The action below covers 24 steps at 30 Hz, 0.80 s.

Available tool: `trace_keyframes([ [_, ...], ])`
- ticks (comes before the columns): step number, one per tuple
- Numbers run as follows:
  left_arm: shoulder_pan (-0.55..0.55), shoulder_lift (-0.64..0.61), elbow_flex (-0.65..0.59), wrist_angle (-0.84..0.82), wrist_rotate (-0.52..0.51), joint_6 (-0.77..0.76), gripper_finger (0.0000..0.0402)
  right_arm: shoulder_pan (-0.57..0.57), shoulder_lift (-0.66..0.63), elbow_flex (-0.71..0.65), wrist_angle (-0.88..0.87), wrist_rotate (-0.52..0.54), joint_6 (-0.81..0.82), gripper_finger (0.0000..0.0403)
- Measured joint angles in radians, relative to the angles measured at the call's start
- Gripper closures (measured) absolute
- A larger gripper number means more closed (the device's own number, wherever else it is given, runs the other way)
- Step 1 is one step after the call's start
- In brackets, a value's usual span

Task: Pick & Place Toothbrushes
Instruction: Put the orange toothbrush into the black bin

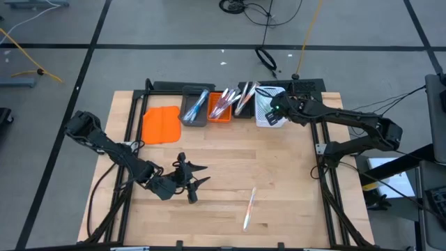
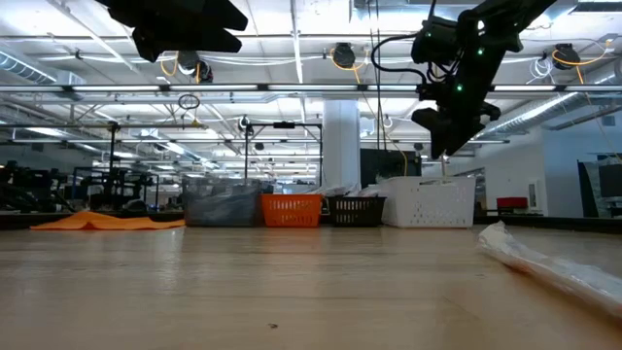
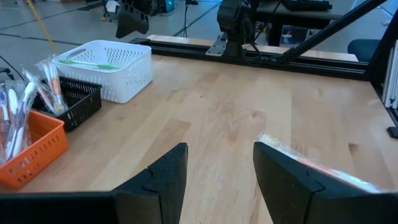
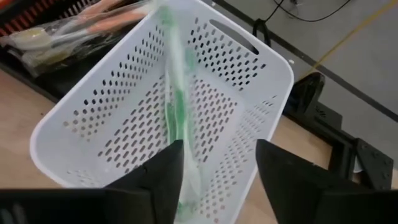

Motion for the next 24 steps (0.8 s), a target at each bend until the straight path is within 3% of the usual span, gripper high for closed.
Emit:
trace_keyframes([
  [7,0.0,0.0,0.0,-0.003,0.0,-0.001,0.022,0.006,0.0,0.0,0.003,-0.021,0.003,0.02],
  [14,0.0,0.0,0.0,-0.016,0.0,-0.004,0.022,0.082,0.0,0.0,0.041,-0.293,0.007,0.0215],
  [24,0.0,0.0,0.0,-0.027,0.0,-0.007,0.022,0.328,0.0,0.0,0.032,-0.454,0.14,0.0233],
])
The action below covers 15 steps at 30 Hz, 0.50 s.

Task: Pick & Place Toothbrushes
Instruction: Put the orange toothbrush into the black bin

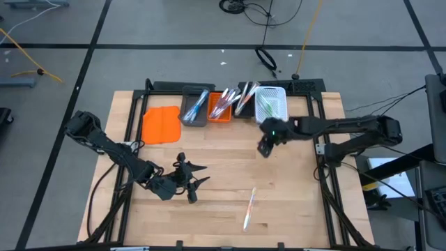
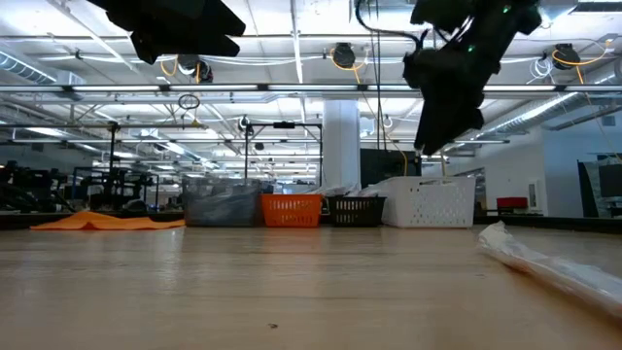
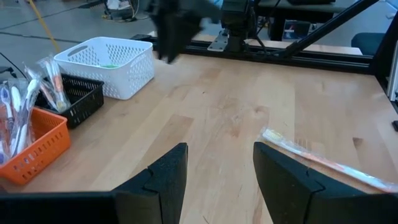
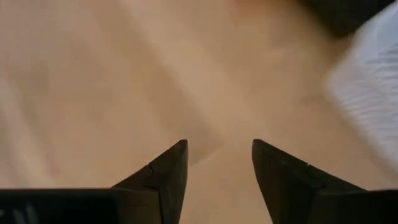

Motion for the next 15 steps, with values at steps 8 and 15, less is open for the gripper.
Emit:
trace_keyframes([
  [8,0.0,0.0,0.0,0.0,0.0,-0.001,0.022,0.3,0.001,-0.001,0.008,-0.019,0.186,0.0237],
  [15,0.0,0.0,0.0,0.001,0.0,-0.001,0.022,0.556,0.087,-0.002,0.058,0.081,0.348,0.0237],
])
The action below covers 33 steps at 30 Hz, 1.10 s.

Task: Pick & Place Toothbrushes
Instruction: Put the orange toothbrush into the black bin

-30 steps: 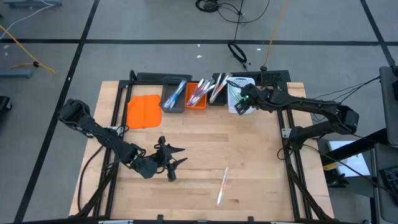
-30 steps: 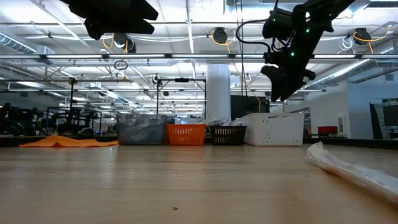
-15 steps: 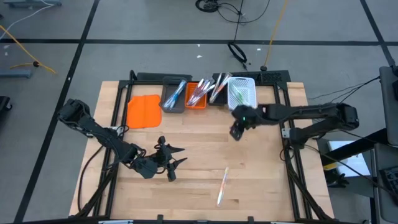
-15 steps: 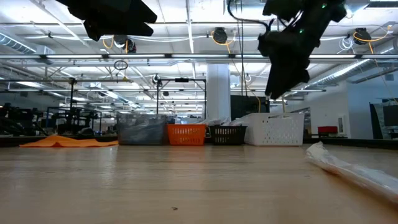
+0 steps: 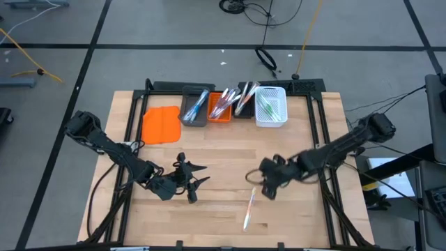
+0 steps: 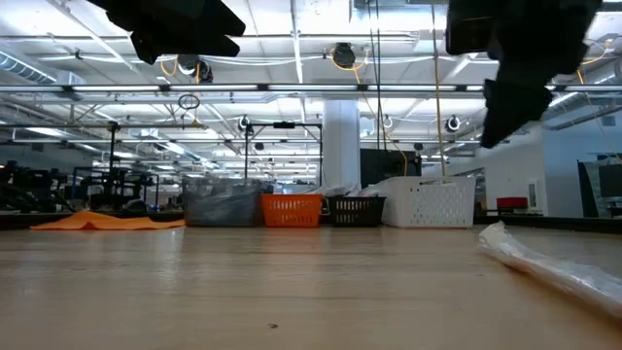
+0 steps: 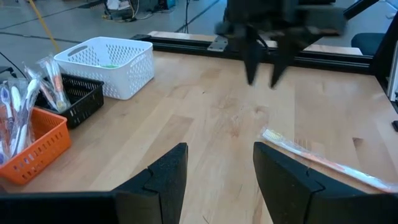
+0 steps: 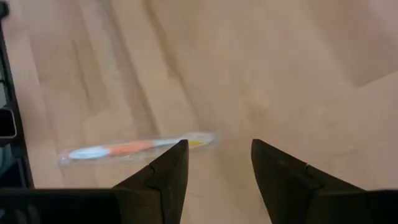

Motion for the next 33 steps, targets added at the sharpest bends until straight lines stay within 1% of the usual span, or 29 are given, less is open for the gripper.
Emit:
trace_keyframes([
  [3,0.0,0.0,0.0,0.0,0.0,0.0,0.022,0.073,0.066,-0.001,0.06,0.035,0.039,0.0237],
  [5,0.0,0.0,0.0,0.0,0.001,0.0,0.022,0.101,0.115,-0.001,0.116,0.035,0.037,0.0237],
  [8,0.0,0.0,0.0,0.001,0.019,-0.008,0.022,0.125,0.169,-0.001,0.142,0.036,0.042,0.0237],
  [13,0.0,0.0,0.0,-0.005,0.024,-0.012,0.022,0.129,0.22,-0.001,0.152,0.089,0.091,0.0237],
  [21,0.0,0.0,-0.001,-0.023,0.025,-0.019,0.022,0.129,0.292,-0.001,0.179,0.08,0.141,0.0237],
  [30,0.0,0.0,-0.001,-0.024,0.025,-0.019,0.022,0.129,0.344,-0.001,0.256,0.083,0.147,0.0237],
  [33,0.0,0.0,-0.001,-0.024,0.025,-0.019,0.022,0.129,0.356,-0.001,0.278,0.101,0.147,0.0237],
])
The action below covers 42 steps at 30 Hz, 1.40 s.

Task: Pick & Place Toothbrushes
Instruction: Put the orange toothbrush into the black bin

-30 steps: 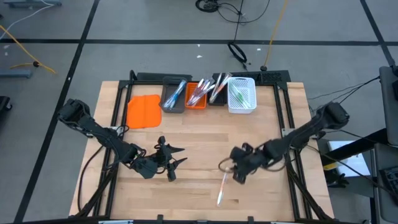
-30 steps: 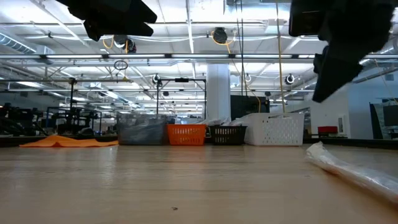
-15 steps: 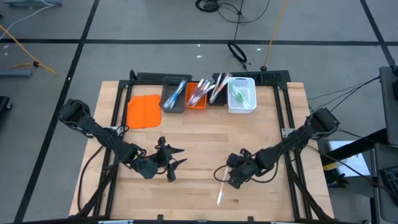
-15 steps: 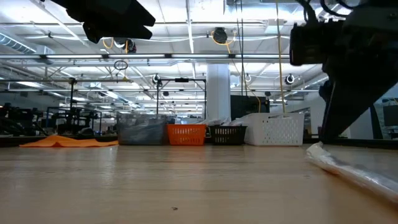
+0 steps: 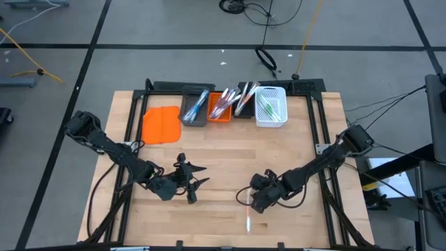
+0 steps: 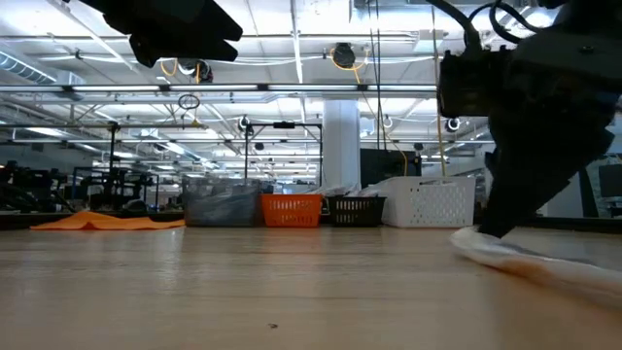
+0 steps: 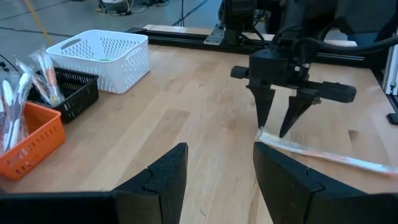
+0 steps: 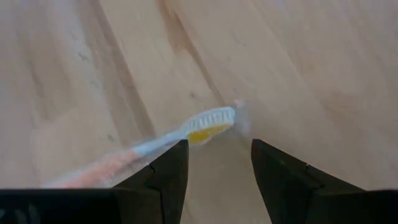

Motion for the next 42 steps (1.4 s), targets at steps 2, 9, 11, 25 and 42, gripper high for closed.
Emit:
trace_keyframes([
  [2,0.0,0.0,0.0,0.0,0.0,0.0,0.022,0.0,0.015,0.0,0.047,0.009,-0.004,0.0237],
  [9,0.0,0.0,0.0,-0.005,0.0,0.0,0.022,-0.001,0.049,0.0,0.156,0.006,-0.029,0.0237],
  [11,0.0,0.0,0.0,-0.006,0.0,0.0,0.022,-0.001,0.05,0.0,0.171,0.005,-0.029,0.0237],
  [25,0.0,0.0,0.0,-0.005,0.0,0.001,0.022,-0.002,0.05,0.0,0.222,0.007,-0.008,0.0237],
  [42,0.0,0.0,0.0,-0.005,0.0,0.001,0.022,-0.001,0.091,0.0,0.265,0.009,0.01,0.0237],
])
